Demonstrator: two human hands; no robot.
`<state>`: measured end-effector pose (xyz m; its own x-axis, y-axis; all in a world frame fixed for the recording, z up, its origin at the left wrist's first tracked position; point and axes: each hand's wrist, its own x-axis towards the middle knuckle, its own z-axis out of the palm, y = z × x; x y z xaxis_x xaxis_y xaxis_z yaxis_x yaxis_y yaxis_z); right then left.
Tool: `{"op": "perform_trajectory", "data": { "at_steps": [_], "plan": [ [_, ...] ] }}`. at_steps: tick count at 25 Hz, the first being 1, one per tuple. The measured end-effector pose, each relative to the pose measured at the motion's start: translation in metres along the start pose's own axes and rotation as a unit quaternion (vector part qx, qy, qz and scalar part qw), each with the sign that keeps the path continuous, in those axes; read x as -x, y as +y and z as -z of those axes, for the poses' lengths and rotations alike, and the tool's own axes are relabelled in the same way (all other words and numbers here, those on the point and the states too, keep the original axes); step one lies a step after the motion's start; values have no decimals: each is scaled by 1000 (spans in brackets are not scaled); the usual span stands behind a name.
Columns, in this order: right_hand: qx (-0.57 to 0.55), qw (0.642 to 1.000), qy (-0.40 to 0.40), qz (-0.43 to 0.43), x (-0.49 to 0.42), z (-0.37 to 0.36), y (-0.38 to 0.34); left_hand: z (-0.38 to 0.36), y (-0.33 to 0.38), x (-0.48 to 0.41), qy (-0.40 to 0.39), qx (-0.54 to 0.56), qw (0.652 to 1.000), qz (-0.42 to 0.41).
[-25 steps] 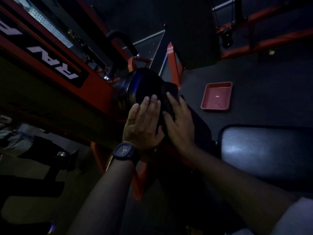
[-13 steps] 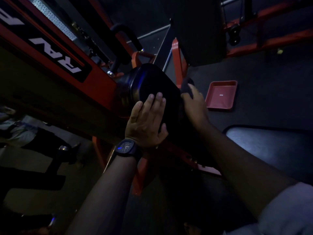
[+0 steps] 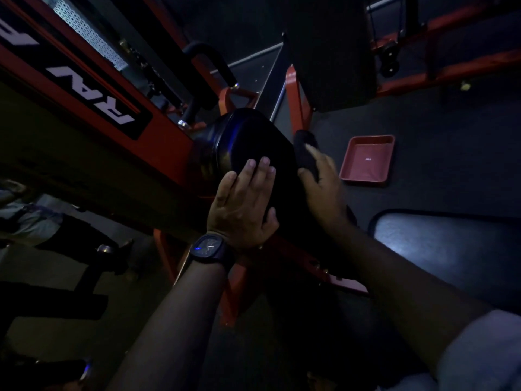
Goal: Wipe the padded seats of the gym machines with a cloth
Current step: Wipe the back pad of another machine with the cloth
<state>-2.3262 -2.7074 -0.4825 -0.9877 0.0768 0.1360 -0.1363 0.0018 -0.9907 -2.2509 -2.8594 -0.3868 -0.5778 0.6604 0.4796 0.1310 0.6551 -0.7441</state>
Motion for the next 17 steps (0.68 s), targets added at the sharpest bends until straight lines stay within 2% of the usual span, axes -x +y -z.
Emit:
{"op": "perform_trajectory", "data": {
  "at_steps": [2, 3, 6, 7, 8, 10, 11, 13, 14, 15, 17],
  "plan": [
    [-4, 986, 21, -167, -8, 1, 2, 1, 1, 0, 1, 3, 1000, 10],
    [11, 984, 20, -179, 2, 0, -3, 1, 2, 0, 1, 2, 1000, 9],
    [57, 998, 8, 16, 52, -10, -14, 0, 1, 0, -1, -5, 1000, 1],
    [54, 997, 13, 45, 49, -7, -9, 0, 0, 0, -5, -4, 1000, 1],
    [37, 999, 33, -14, 40, -3, -2, 1, 0, 1, -9, -3, 1000, 2],
    [15, 978, 57, -198, 30, -2, 2, 1, 0, 1, -12, -5, 1000, 4],
    [33, 978, 50, -198, 38, -3, -4, 1, 0, 1, -12, -3, 1000, 2],
    [69, 997, 20, -21, 70, -12, -15, 2, 0, 1, -9, -4, 1000, -3],
    [63, 997, 12, 43, 76, -14, -14, 2, -1, 1, -8, -3, 1000, -2],
    [57, 996, 10, 62, 71, -10, -10, 2, -1, 0, -10, 0, 1000, 2],
    [31, 996, 50, -68, 60, -3, 0, 4, 0, 0, -17, 6, 1000, 9]
  ]
}}
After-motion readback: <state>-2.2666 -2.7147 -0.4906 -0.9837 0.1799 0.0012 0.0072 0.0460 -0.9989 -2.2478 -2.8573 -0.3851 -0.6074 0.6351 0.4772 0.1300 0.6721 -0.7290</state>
